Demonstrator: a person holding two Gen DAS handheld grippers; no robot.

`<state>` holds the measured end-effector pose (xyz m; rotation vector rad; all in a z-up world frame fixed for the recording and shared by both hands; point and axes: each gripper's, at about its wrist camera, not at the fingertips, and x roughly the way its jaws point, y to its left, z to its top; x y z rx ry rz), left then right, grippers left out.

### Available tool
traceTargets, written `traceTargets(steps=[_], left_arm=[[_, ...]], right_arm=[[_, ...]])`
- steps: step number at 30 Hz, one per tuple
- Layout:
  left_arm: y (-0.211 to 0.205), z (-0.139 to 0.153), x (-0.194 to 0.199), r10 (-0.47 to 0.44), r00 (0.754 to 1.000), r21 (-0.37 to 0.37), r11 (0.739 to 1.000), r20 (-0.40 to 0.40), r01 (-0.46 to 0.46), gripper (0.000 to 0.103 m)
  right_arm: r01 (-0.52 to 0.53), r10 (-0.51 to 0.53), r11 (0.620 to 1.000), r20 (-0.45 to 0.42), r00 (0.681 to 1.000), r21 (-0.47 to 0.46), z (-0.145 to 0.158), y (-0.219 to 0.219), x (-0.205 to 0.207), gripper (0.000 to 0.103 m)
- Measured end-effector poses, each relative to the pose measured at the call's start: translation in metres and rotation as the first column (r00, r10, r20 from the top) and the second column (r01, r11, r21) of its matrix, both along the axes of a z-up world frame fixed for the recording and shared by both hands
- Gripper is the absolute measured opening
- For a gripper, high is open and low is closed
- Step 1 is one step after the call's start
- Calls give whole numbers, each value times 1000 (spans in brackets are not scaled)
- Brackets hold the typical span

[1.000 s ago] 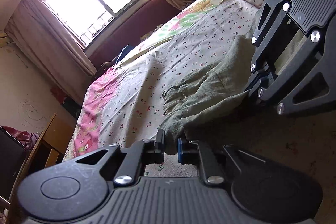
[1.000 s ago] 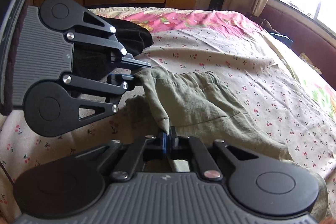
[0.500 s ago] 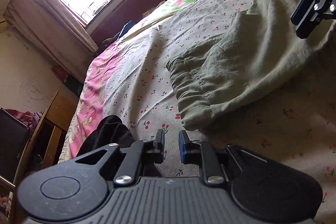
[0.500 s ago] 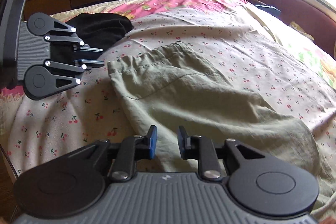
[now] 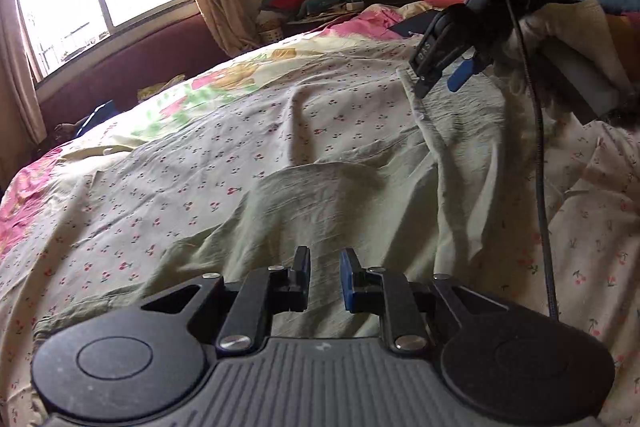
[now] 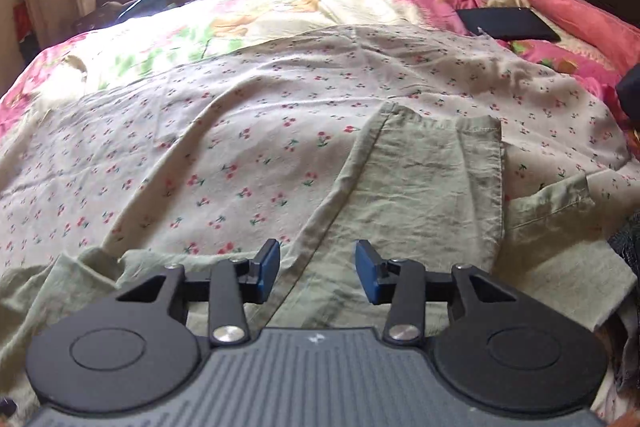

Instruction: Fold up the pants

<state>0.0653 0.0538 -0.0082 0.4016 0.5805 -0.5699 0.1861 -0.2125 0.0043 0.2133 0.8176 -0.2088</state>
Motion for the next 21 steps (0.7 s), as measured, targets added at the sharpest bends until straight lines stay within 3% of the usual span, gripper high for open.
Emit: traceTargets(steps=[3,7,9,10,11,12,14,16,19,21], left_arm=[[-34,-14,12,-31,999,25,999,-38,32,33],[-54,-21,18,-56,996,38,998,-70,59,33],[-61,-23,20,-60,994,45,997,-86,64,33],[-63,-23,20,-61,995,56,996,-79,66,33],[-64,-23,19,-61,995,62,996,-74,66,33],[-65,-23,18,-62,995,61,996,-74,67,33],[-68,-22,19,-66,994,51,996,-84,71,33],[-71,-19,20,-67,995,57,996,-76,72,33],[-76,-9,20,-66,996,51,996,-57,69,33],[-80,-2,20,-63,998,42,997,-32,64,33]], right_arm=[[62,-63,997,5,998,37,-10,-17,30,50],[52,-52,999,-7,999,-5,-23,-12,62,57],[76,-78,994,-29,997,-75,-34,-11,76,53],[93,-96,993,-28,995,-75,-38,-16,77,37],[111,-112,993,-21,993,-48,-40,-23,76,11],[129,-129,992,-10,992,6,-40,-33,72,1],[135,-139,982,21,990,131,-33,-53,61,1],[120,-136,974,76,988,190,-19,-67,47,1],[53,-120,953,211,970,297,21,-87,14,1],[21,-138,937,313,940,350,50,-104,-17,1]])
